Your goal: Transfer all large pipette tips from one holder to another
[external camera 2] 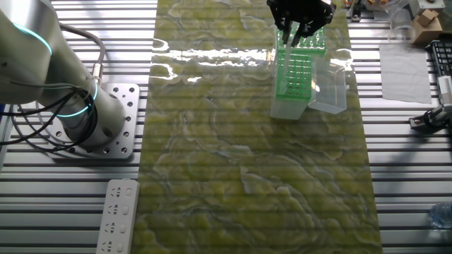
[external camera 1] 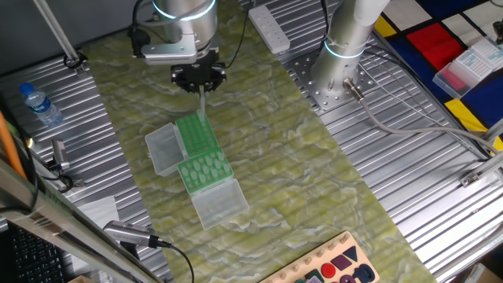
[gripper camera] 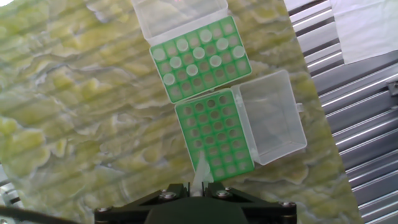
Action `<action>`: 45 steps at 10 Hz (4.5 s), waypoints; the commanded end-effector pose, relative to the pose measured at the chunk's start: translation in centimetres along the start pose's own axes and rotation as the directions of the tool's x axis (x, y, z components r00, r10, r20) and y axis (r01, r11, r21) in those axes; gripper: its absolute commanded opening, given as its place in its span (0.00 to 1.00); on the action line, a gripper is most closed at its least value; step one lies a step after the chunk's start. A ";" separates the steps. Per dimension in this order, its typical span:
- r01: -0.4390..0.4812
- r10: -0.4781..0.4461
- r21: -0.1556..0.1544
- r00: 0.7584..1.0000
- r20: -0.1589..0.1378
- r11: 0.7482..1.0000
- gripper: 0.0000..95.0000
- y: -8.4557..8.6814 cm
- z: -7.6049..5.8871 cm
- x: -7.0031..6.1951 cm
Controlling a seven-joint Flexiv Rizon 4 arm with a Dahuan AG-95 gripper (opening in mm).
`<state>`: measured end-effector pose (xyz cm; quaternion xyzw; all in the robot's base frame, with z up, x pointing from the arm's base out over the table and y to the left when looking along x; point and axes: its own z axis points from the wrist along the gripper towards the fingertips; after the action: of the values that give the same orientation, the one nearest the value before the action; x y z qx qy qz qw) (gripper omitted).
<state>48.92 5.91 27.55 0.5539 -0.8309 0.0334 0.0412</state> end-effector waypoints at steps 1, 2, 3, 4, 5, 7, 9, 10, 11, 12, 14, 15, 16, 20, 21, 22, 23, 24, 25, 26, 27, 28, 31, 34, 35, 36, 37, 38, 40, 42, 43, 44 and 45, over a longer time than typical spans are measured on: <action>0.007 -0.007 0.006 1.000 0.003 1.000 0.00 0.0 0.3 -0.1; 0.043 -0.043 0.018 0.999 0.011 0.999 0.00 -0.2 0.6 -0.1; 0.046 -0.046 0.017 0.999 0.012 0.999 0.20 -0.3 0.7 -0.1; 0.046 -0.046 0.018 0.999 0.011 0.999 0.20 -0.3 0.8 0.0; 0.044 -0.044 0.018 0.999 0.010 0.999 0.20 -0.3 0.8 0.0; 0.033 -0.033 0.017 0.999 0.009 0.999 0.20 -0.4 0.8 -0.1; -0.020 0.020 -0.001 1.000 0.017 1.000 0.20 -0.5 0.6 -0.4; -0.088 0.088 -0.017 0.996 0.022 0.996 0.20 -0.5 0.5 -1.6; -0.172 0.173 -0.026 0.985 0.024 0.985 0.20 -0.3 0.5 -3.0; -0.247 0.248 -0.036 0.968 0.031 0.968 0.20 0.1 0.8 -4.5; -0.365 0.367 -0.056 0.929 0.041 0.929 0.20 -0.6 2.1 -7.3; -0.397 0.400 -0.064 0.916 0.036 0.916 0.20 -0.9 2.2 -7.6; -0.503 0.507 -0.084 0.862 0.032 0.860 0.20 -1.3 2.4 -8.2; -0.601 0.605 -0.093 0.796 0.024 0.794 0.20 -3.7 2.6 -8.5; -0.623 0.626 -0.094 0.780 0.005 0.777 0.00 -3.8 2.5 -8.3; -0.665 0.667 -0.102 0.745 -0.011 0.740 0.00 -3.8 2.5 -8.3; -0.735 0.736 -0.106 0.676 -0.036 0.670 0.00 -3.8 2.5 -8.3; -0.780 0.782 -0.121 0.622 -0.038 0.614 0.00 -3.8 2.5 -8.3; -0.812 0.815 -0.134 0.577 -0.049 0.567 0.00 -3.8 2.5 -8.3; -0.830 0.833 -0.146 0.550 -0.053 0.538 0.00 -3.8 2.5 -8.3; -0.846 0.851 -0.158 0.522 -0.055 0.509 0.00 -3.8 2.5 -8.3; -0.867 0.872 -0.162 0.486 -0.064 0.472 0.00 -3.8 2.5 -8.3; -0.875 0.880 -0.163 0.471 -0.065 0.456 0.00 -3.8 2.5 -8.3; -0.878 0.882 -0.159 0.467 -0.068 0.452 0.20 -4.3 2.7 -8.6; -0.879 0.883 -0.157 0.464 -0.067 0.450 0.20 -5.5 3.2 -9.4; -0.879 0.884 -0.156 0.464 -0.064 0.450 0.20 -7.0 4.0 -10.4; -0.880 0.884 -0.156 0.462 -0.064 0.449 0.20 -8.0 4.6 -11.2; -0.881 0.886 -0.156 0.459 -0.060 0.446 0.20 -8.6 5.1 -11.9; -0.885 0.891 -0.150 0.452 -0.045 0.441 0.20 -8.7 6.1 -13.0; -0.890 0.897 -0.145 0.441 -0.031 0.432 0.20 -8.2 7.4 -14.0; -0.890 0.897 -0.145 0.440 -0.028 0.432 0.20 -8.1 7.6 -14.2; -0.889 0.897 -0.147 0.441 -0.021 0.433 0.20 -8.2 7.9 -14.2; -0.889 0.898 -0.148 0.441 -0.016 0.434 0.20 -8.2 8.2 -14.3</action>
<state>61.76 15.13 17.77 0.0279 -0.9989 -0.0236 0.0296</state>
